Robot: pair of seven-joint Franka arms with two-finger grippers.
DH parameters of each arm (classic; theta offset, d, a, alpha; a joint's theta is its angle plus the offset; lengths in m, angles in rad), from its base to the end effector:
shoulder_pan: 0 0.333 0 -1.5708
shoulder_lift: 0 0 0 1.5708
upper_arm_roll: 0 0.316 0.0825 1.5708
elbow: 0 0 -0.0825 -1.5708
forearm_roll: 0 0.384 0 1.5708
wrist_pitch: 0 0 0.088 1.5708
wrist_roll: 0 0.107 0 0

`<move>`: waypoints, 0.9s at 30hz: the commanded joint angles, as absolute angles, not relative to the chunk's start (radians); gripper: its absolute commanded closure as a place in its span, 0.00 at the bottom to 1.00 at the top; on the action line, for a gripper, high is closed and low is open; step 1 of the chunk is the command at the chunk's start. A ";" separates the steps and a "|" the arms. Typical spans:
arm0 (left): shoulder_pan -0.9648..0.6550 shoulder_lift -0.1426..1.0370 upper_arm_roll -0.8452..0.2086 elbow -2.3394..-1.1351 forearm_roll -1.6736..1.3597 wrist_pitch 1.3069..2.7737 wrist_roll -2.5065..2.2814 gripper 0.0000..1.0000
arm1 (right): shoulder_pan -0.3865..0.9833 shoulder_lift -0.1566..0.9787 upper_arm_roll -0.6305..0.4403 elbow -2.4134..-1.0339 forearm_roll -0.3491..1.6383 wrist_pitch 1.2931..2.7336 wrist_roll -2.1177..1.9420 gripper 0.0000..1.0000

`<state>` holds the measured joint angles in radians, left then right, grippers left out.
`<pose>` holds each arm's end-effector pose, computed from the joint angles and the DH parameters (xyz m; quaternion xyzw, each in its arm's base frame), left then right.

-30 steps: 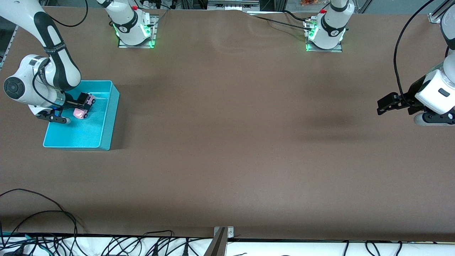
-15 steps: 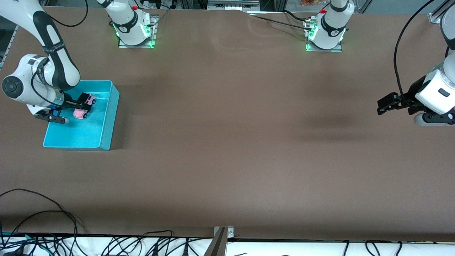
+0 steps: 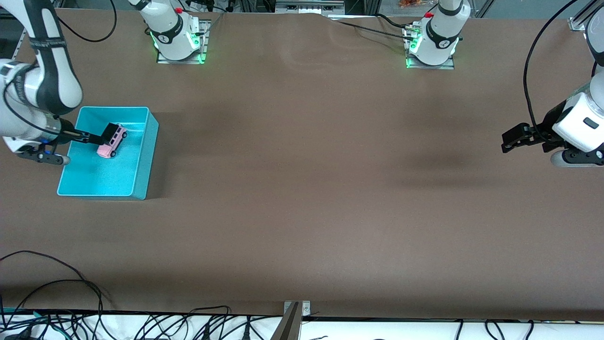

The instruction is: Wind and store pink jeep toy

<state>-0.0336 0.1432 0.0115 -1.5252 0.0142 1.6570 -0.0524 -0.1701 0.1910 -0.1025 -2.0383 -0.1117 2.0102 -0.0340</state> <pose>0.6036 -0.0124 0.5707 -0.9998 -0.0144 0.0054 0.0081 0.5360 -0.1556 0.3353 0.9884 -0.0893 -0.1164 0.0401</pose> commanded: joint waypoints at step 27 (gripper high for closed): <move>-0.025 0.137 0.012 -1.517 -0.008 1.681 -0.026 0.00 | -0.052 0.186 -0.002 -1.407 0.066 1.451 0.127 0.00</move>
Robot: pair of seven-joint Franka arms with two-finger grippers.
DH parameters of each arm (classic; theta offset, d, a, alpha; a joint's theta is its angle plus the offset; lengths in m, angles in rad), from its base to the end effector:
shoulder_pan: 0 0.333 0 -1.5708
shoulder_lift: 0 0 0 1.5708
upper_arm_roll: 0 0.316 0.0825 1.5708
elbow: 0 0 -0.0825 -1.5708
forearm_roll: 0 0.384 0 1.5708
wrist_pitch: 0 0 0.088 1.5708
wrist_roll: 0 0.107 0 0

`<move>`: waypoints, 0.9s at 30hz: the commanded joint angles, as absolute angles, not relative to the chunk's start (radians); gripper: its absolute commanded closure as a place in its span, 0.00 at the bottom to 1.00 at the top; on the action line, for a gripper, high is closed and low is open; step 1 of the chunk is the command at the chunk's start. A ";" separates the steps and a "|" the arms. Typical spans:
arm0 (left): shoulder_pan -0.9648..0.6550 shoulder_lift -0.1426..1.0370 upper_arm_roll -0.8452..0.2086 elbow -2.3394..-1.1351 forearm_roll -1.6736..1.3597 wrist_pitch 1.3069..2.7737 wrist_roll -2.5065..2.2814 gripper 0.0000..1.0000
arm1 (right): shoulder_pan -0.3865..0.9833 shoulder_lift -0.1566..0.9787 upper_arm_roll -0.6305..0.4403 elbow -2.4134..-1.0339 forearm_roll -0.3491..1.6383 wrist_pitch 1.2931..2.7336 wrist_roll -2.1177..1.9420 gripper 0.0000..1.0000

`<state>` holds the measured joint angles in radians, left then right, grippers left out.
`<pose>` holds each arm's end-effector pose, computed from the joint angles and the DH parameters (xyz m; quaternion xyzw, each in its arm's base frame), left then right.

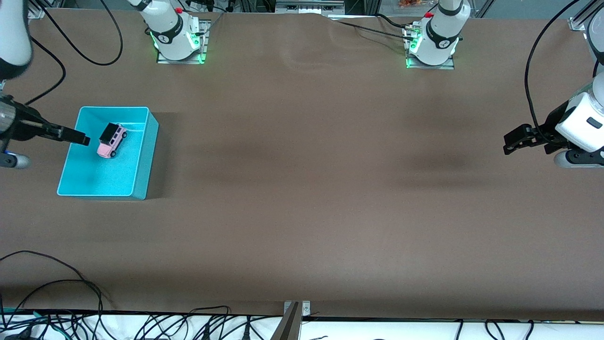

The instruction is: Wind and store pink jeep toy

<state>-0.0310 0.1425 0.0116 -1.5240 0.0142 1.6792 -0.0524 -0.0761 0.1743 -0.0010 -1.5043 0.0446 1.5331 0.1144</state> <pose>0.6059 -0.0108 0.5737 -0.9998 -0.0157 -0.0066 0.0077 0.5969 -0.0411 0.5521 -0.9925 0.0961 0.0731 0.0208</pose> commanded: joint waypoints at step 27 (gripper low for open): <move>-0.020 0.138 0.012 -1.517 -0.020 1.683 -0.026 0.00 | -0.048 0.057 0.087 -1.565 0.031 1.582 0.153 0.00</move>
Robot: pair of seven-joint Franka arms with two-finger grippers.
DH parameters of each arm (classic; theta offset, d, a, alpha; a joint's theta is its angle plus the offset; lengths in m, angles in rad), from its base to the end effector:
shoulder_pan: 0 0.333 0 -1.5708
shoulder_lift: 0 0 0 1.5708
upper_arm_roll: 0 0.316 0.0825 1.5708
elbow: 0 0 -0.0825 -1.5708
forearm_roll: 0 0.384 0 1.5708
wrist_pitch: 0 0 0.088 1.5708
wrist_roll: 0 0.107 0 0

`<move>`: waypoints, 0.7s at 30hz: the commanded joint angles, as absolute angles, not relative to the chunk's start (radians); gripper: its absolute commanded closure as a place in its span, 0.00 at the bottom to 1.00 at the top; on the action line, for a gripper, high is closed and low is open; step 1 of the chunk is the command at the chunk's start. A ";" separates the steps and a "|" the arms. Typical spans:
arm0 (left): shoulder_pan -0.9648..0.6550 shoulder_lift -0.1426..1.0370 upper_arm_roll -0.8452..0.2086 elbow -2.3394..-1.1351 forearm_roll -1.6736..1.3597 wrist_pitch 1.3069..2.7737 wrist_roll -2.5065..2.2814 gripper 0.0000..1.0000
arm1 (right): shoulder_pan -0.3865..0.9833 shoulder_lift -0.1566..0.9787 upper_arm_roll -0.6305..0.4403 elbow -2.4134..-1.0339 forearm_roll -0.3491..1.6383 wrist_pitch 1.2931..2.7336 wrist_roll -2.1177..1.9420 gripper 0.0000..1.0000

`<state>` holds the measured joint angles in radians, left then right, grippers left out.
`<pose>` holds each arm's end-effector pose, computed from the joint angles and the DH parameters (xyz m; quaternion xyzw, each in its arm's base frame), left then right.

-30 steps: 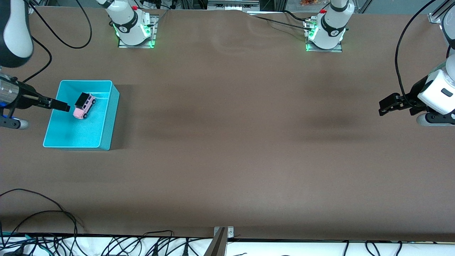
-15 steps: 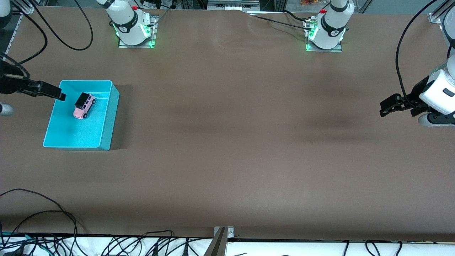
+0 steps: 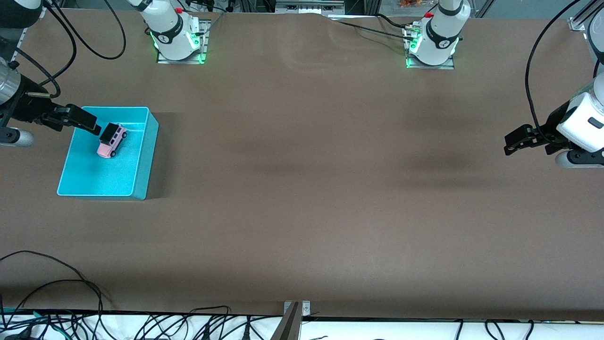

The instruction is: Wind and store pink jeep toy

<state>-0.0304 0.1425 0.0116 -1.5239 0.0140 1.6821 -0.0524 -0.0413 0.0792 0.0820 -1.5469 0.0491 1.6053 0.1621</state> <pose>0.6062 -0.0105 0.5740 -0.9998 -0.0160 -0.0081 0.0075 0.5803 0.0269 0.5941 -0.9976 0.0618 0.0130 0.0266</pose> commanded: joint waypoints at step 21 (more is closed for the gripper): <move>0.017 0.138 0.014 -1.519 -0.057 1.683 -0.021 0.00 | -0.049 0.055 0.084 -1.549 0.029 1.563 0.012 0.00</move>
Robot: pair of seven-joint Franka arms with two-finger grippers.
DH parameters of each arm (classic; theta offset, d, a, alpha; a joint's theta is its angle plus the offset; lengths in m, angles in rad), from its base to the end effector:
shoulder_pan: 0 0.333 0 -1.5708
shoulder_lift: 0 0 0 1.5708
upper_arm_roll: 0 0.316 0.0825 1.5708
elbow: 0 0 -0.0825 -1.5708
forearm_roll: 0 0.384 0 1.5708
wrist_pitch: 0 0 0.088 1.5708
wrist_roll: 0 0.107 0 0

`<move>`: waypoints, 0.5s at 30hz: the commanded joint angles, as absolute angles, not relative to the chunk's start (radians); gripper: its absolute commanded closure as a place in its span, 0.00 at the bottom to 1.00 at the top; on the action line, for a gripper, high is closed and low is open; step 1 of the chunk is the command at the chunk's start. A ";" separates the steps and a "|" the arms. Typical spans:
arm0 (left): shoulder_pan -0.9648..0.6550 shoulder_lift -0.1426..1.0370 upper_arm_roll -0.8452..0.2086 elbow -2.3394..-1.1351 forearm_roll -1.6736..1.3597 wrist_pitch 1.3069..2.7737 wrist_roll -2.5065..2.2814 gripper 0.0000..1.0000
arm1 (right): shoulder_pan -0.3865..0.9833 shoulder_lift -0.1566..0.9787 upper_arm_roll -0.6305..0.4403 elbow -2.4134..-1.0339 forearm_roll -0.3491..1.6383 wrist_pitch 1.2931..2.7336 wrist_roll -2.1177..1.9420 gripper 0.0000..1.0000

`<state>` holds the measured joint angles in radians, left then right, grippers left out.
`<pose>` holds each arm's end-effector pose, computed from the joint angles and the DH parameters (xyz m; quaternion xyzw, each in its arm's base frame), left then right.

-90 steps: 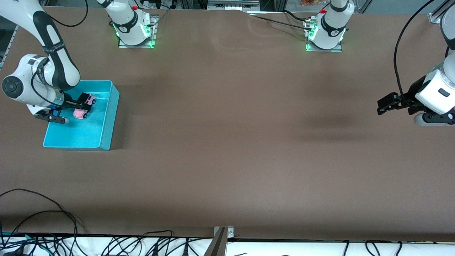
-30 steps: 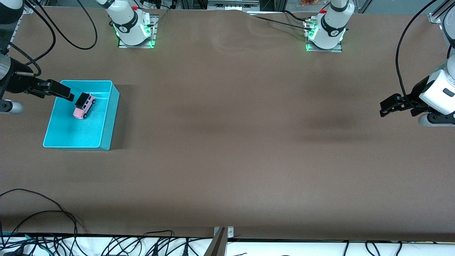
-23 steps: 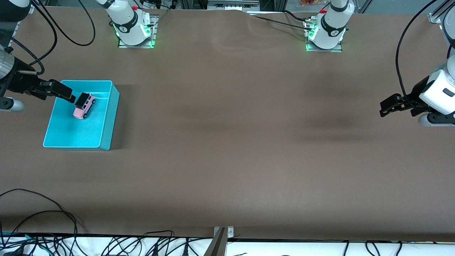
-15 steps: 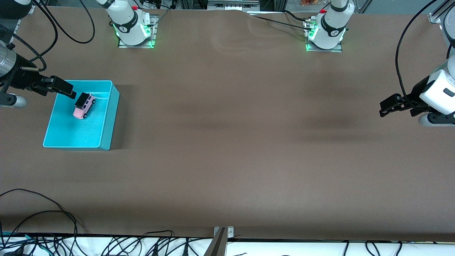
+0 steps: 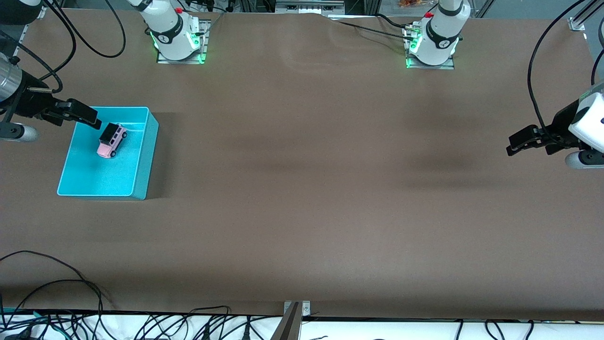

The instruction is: Wind and store pink jeep toy

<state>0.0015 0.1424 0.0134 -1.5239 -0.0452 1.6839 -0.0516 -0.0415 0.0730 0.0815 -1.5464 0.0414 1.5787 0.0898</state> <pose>0.6065 0.0041 0.5743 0.9991 0.0355 0.0084 0.0217 0.5758 0.0258 0.5956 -0.9992 0.0255 0.0217 0.0223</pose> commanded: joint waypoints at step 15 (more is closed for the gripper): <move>0.005 0.138 0.006 -1.526 -0.055 1.680 -0.026 0.00 | -0.054 0.060 0.069 -1.532 0.028 1.542 0.018 0.00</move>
